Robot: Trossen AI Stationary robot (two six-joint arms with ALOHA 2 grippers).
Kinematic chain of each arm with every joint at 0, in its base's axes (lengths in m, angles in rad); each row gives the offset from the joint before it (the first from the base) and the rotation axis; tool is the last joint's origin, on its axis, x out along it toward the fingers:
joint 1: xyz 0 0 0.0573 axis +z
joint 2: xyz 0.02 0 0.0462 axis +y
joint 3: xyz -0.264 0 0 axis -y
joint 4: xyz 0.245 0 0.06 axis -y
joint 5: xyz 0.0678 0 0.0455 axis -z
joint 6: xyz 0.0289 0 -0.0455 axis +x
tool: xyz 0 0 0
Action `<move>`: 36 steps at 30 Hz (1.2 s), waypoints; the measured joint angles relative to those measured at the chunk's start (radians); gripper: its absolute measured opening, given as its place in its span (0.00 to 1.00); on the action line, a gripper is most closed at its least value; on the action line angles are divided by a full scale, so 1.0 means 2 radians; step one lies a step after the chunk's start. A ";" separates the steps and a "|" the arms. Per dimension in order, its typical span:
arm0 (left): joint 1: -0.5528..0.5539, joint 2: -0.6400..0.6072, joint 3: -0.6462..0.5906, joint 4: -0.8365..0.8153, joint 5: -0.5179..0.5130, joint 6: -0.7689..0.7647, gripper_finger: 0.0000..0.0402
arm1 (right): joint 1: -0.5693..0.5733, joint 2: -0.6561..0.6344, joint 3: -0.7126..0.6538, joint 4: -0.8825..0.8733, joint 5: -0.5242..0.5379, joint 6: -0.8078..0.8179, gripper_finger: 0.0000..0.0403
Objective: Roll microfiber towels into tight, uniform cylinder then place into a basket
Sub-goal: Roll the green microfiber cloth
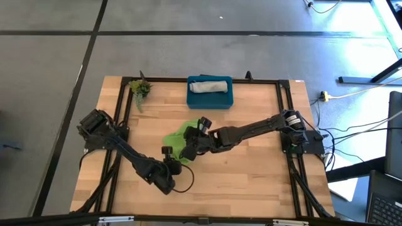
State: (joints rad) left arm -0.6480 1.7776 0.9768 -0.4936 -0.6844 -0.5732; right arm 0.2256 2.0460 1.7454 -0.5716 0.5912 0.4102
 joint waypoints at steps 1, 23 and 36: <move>-0.002 -0.006 0.000 -0.006 0.002 0.000 0.01 | 0.000 0.000 0.000 -0.006 -0.007 0.000 0.01; -0.012 -0.308 0.000 -0.234 -0.031 -0.073 0.00 | 0.021 0.001 0.101 -0.330 -0.137 0.009 0.01; 0.084 -0.416 0.000 -0.232 -0.089 0.029 0.00 | 0.014 0.001 0.199 -0.407 -0.031 0.013 0.01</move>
State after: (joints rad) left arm -0.4798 0.9447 0.9775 -0.9576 -0.8630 -0.5150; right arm 0.2537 2.0476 2.1425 -1.3865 0.5289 0.4353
